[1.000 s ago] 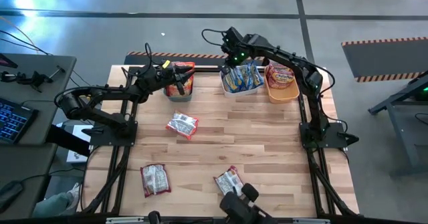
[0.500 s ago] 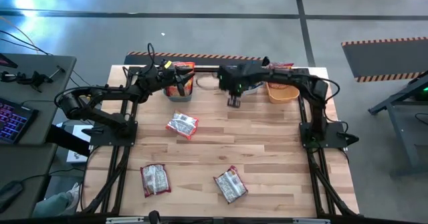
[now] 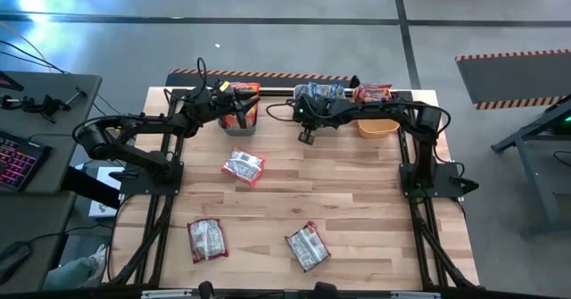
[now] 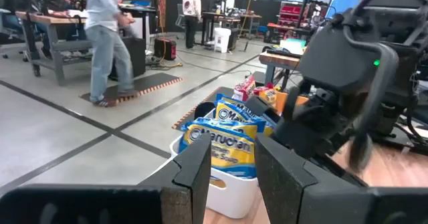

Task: Sort Maruchan noodles
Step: Adjust the white bin, then put the left red noodle pack into the yellow bin

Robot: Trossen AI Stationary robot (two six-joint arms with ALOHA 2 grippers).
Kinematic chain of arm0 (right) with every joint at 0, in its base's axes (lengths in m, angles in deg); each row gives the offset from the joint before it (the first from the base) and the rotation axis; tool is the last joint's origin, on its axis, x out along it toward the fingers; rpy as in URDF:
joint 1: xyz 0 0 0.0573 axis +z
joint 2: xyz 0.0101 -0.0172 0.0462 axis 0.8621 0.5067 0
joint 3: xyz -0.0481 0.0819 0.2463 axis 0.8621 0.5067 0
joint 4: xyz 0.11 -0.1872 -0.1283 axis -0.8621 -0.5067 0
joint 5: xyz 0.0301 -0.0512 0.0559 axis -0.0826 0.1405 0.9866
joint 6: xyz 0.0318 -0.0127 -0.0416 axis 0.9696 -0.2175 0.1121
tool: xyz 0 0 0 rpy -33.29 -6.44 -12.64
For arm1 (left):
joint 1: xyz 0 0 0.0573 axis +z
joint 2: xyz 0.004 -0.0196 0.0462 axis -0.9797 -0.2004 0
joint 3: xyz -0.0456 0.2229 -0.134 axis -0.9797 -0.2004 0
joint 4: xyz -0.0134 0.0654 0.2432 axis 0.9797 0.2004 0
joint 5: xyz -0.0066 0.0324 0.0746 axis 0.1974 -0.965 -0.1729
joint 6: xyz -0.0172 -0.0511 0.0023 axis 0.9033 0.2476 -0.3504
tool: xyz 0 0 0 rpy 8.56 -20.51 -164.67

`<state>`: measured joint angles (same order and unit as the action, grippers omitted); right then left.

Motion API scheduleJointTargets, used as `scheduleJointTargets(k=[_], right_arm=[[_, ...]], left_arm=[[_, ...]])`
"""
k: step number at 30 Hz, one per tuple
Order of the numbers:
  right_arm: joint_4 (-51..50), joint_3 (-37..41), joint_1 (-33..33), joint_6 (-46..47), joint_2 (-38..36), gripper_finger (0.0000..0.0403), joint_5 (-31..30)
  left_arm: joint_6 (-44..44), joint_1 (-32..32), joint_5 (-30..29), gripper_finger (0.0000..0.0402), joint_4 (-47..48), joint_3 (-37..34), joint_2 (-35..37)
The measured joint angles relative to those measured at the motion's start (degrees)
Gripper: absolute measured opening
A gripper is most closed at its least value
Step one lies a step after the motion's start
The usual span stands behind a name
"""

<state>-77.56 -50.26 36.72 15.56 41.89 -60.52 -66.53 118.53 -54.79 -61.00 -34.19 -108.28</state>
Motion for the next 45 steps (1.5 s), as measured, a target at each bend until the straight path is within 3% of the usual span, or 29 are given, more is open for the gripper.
scheduleJointTargets(k=[8,15,19,22,27,30,34,37,40,45], right_arm=[[5.9,1.6,2.2,-9.2,-4.1,0.0,1.9],[42.7,26.6,5.3,-8.6,-15.3,0.0,5.4],[57.2,36.1,6.3,-8.6,-20.6,0.0,5.6],[61.5,39.5,5.3,-8.6,-25.0,0.0,5.3],[61.8,41.5,2.2,-8.7,-29.8,0.0,7.5],[59.4,41.7,0.1,-9.6,-31.8,0.0,11.9],[58.2,41.7,-1.0,-9.8,-33.9,0.0,16.2],[55.5,41.7,-1.1,-9.9,-34.9,0.0,16.1],[53.8,41.7,-1.4,-10.6,-35.3,0.0,16.0],[52.2,41.7,-2.0,-11.0,-35.4,0.0,16.0]], left_arm=[[1.0,0.0,2.7,0.0101,0.9,0.0,0.0],[1.8,-3.5,14.8,0.0058,2.1,0.0,0.0],[-2.1,-9.0,14.0,0.0011,4.4,0.0,0.4],[-5.1,-13.2,9.4,0.0005,16.0,1.8,2.3],[-8.9,-22.6,-8.6,0.0001,52.6,11.2,5.9],[-5.5,-28.2,-14.6,0.0001,71.2,17.5,6.4],[7.2,-34.3,-12.7,0.0001,91.5,23.6,6.4],[19.6,-38.9,-9.5,0.0007,99.8,24.5,6.0],[30.3,-44.9,-7.4,0.0032,103.3,24.5,5.9],[41.2,-57.0,-6.6,0.0097,100.6,24.5,5.7]])
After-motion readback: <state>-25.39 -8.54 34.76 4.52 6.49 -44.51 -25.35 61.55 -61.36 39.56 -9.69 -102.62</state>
